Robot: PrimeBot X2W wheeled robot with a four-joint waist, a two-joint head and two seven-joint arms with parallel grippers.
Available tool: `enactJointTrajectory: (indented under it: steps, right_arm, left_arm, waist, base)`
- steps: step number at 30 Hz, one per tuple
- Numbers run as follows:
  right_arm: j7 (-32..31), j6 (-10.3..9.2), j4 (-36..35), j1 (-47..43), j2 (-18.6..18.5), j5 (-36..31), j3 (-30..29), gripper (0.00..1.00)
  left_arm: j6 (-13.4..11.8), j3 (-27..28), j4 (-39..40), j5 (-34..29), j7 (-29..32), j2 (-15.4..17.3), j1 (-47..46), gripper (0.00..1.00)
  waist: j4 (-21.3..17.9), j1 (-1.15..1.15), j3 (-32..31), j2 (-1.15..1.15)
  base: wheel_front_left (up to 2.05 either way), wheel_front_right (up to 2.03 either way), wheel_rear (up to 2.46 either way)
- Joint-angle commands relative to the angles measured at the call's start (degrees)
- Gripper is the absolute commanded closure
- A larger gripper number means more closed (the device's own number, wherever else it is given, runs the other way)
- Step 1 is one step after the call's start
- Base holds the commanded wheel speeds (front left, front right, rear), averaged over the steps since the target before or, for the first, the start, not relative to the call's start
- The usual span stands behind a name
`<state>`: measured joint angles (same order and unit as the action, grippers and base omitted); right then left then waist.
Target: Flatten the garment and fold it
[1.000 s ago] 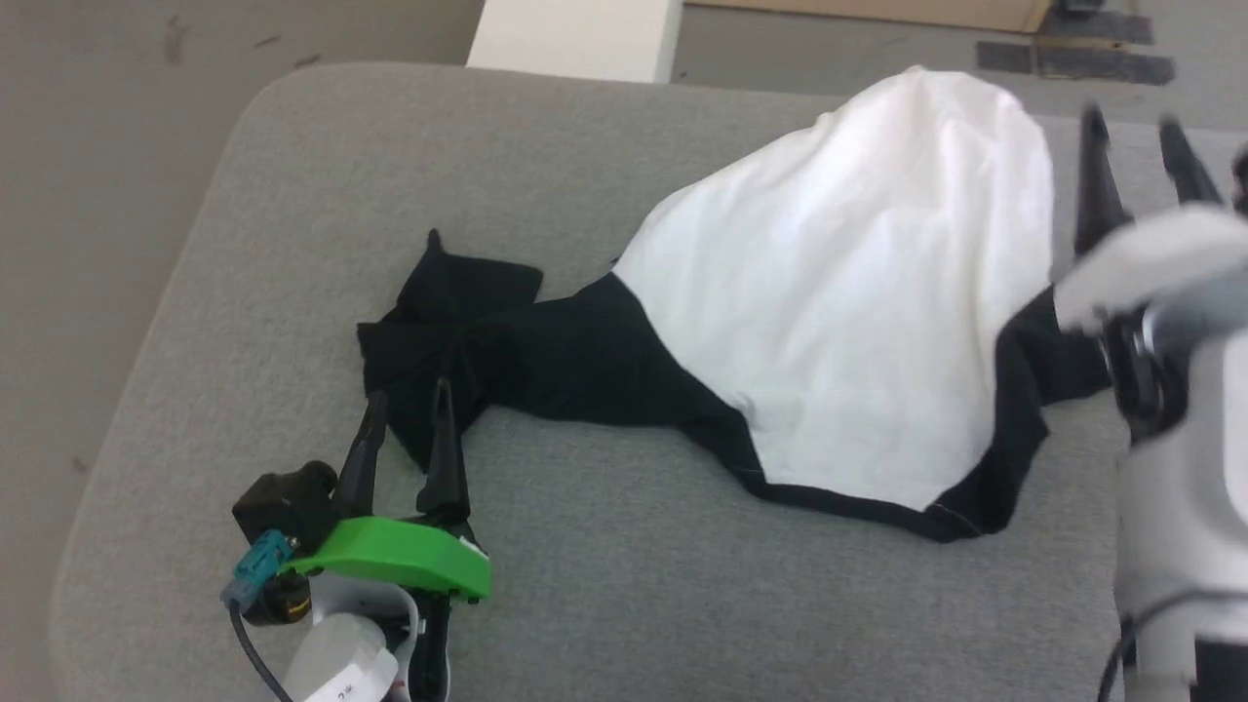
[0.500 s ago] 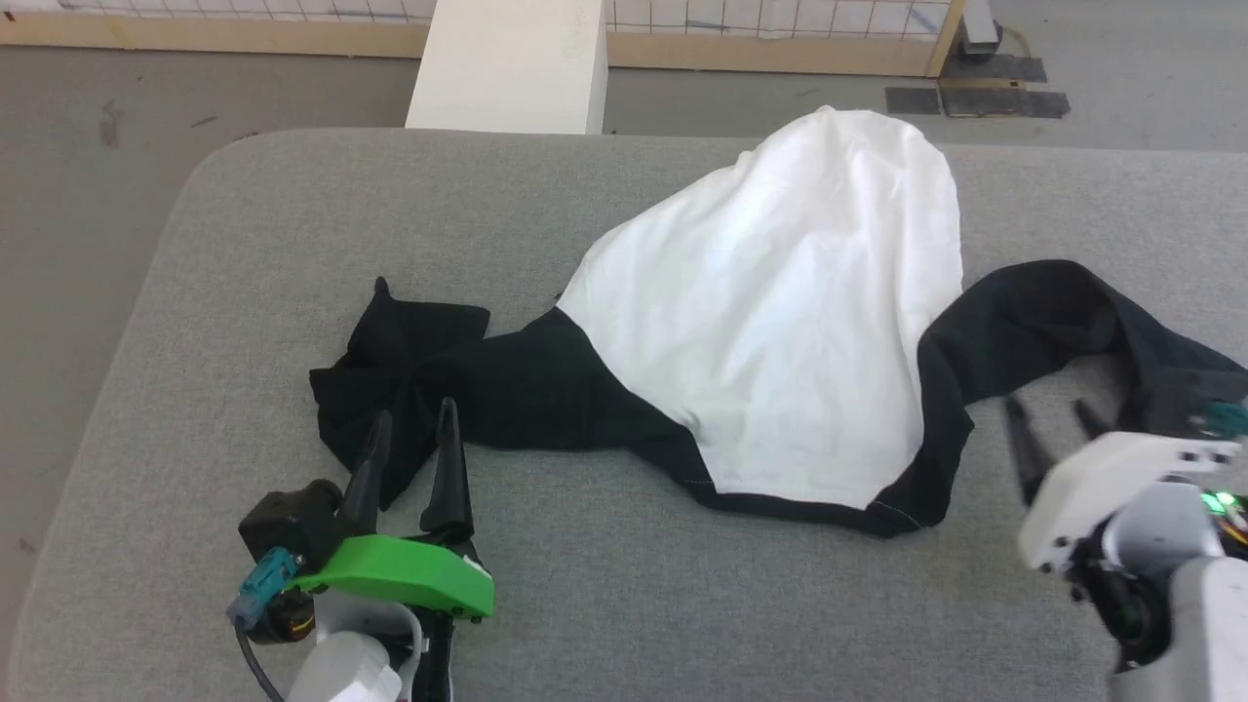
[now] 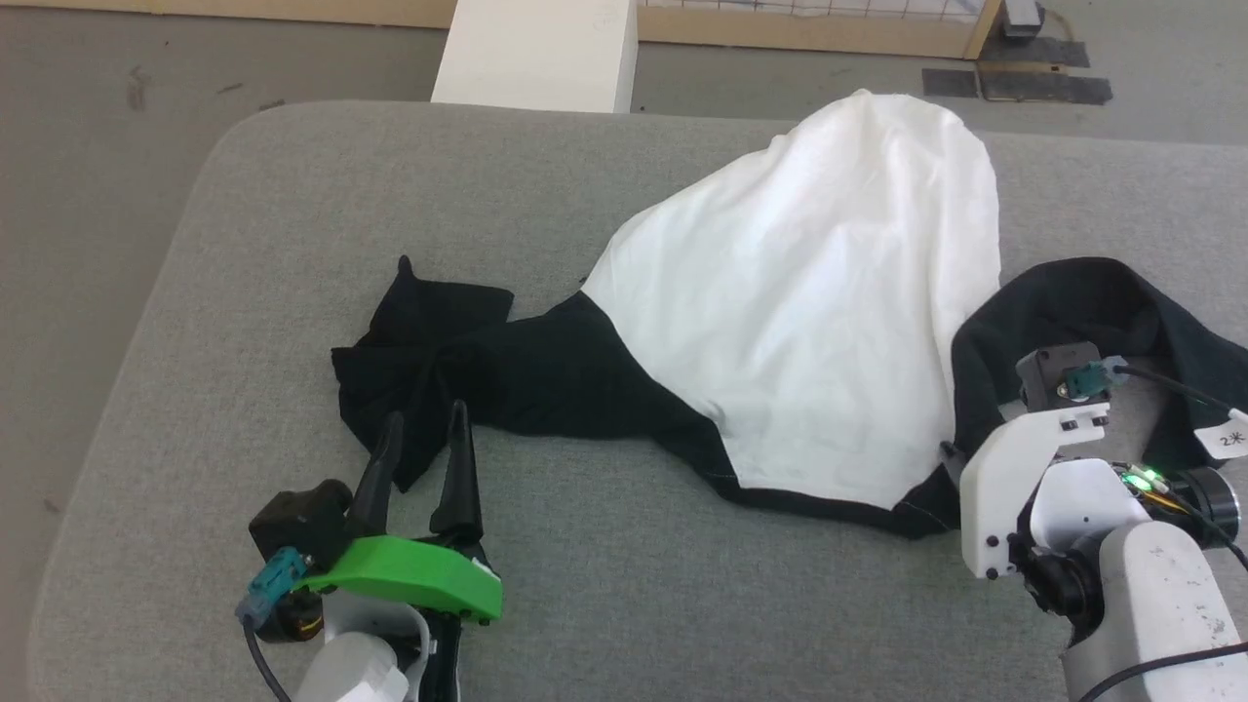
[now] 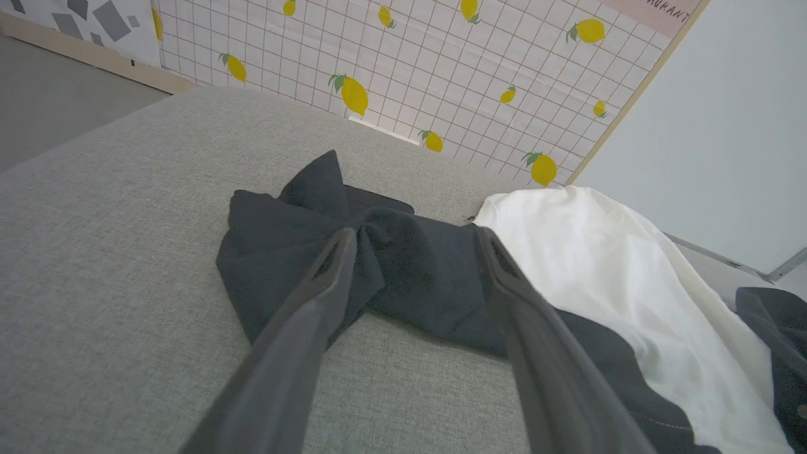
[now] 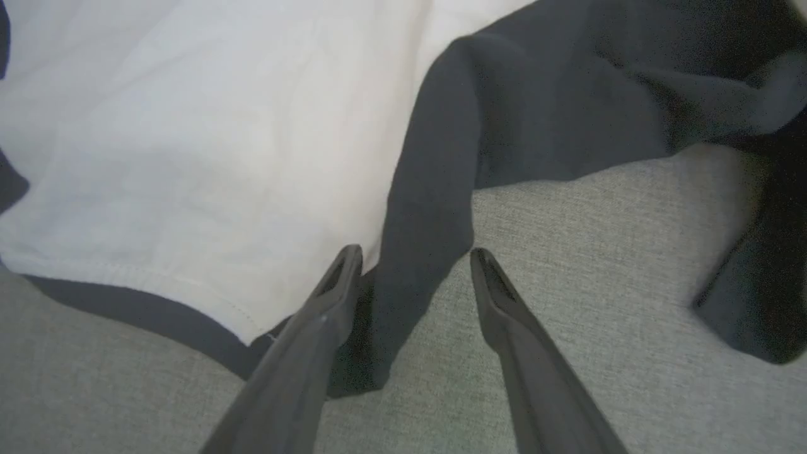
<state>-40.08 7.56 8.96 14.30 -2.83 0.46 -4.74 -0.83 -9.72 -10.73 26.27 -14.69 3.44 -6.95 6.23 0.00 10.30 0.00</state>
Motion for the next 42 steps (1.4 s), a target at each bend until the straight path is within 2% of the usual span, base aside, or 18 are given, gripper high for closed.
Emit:
enactJointTrajectory:
  steps: [1, 5, 11, 14, 18, 19, 20, 25, 28, 30, 35, 42]
  right_arm:
    - [0.2, -0.08, 0.2, 0.6, -0.1, 0.4, -0.4, 1.00]
    - [2.3, -0.08, -0.8, 0.0, -0.1, 4.1, -3.3, 1.00]
    - [4.7, -0.08, -3.0, -4.6, -0.1, 12.2, -12.0, 1.00]
    - [4.1, -0.08, -2.1, -8.0, -0.1, 14.1, -16.4, 1.00]
    - [2.7, -0.08, 0.4, -10.8, -0.1, 15.4, -18.5, 1.00]
    - [3.3, -0.08, 0.6, -10.9, -0.1, 15.3, -18.5, 0.67]
    - [4.3, -0.08, 0.8, -10.8, -0.1, 15.9, -18.6, 0.00]
    - [13.9, -0.08, -1.1, -9.1, -0.1, 21.7, -19.8, 0.00]
    - [17.9, -0.08, -2.9, -8.6, -0.1, 21.6, -21.6, 0.00]
    - [19.0, -0.08, -4.4, -8.4, 0.0, 21.1, -22.7, 0.00]
    - [19.0, -0.08, -6.3, -7.9, 0.0, 20.9, -23.4, 0.00]
    - [19.5, -0.08, -6.0, -6.6, 0.0, 22.9, -20.8, 0.00]
  left_arm:
    - [-0.1, 0.2, -0.1, 0.1, 0.0, 0.3, 0.2, 0.00]
    - [-0.3, 0.4, -0.2, 0.2, 0.0, 0.5, 0.5, 0.00]
    - [-0.2, -0.1, -0.4, 0.3, 0.0, 0.4, 0.1, 0.00]
    - [-0.2, -0.5, -0.4, 0.3, 0.1, 0.4, -0.1, 0.00]
    - [-0.2, -0.8, -0.6, 0.4, 0.2, 0.5, -0.1, 0.00]
    - [-0.2, -0.9, -0.7, 0.5, 0.4, 0.6, -0.1, 0.00]
    - [-0.2, -1.0, -0.8, 0.5, 0.6, 0.6, 0.0, 0.00]
    - [-0.2, -1.6, -1.1, 0.6, 2.1, 1.1, 0.0, 0.00]
    - [-0.9, -2.0, -1.2, 0.3, 5.5, 2.0, -1.3, 0.00]
    - [-1.2, -2.7, -1.3, 0.2, 9.6, 2.8, -3.6, 0.00]
    - [0.8, -7.4, -2.4, -1.7, 22.9, 5.2, -13.5, 0.00]
    - [3.6, -13.8, -9.2, -2.9, 39.4, 3.9, -27.7, 0.00]
  waist:
    - [0.2, 0.00, 0.3, 0.00]
    - [-0.3, 0.00, 0.2, 0.00]
    - [-1.6, 0.00, -0.7, 0.00]
    - [-2.3, 0.00, -1.1, 0.00]
    - [-3.2, 0.00, -1.4, 0.00]
    - [-3.4, 0.00, -1.4, 0.00]
    - [-3.5, 0.00, -1.5, 0.00]
    - [-3.8, 0.00, -2.2, 0.00]
    - [-3.8, 0.00, -2.4, 0.00]
    - [-3.7, 0.00, -2.3, 0.00]
    - [-4.2, 0.00, -1.4, 0.00]
    - [-7.1, 0.00, 2.6, 0.00]
  base:
    - [0.00, 0.00, 0.00]
    - [0.00, 0.00, 0.00]
    - [0.00, 0.00, 0.00]
    - [0.00, 0.00, 0.00]
    - [0.00, 0.00, 0.00]
    - [0.00, 0.00, 0.00]
    - [0.00, 0.00, 0.00]
    - [0.00, 0.00, 0.00]
    - [0.00, 0.00, 0.00]
    - [0.00, 0.00, 0.00]
    - [0.00, 0.00, 0.00]
    - [0.00, 0.00, 0.00]
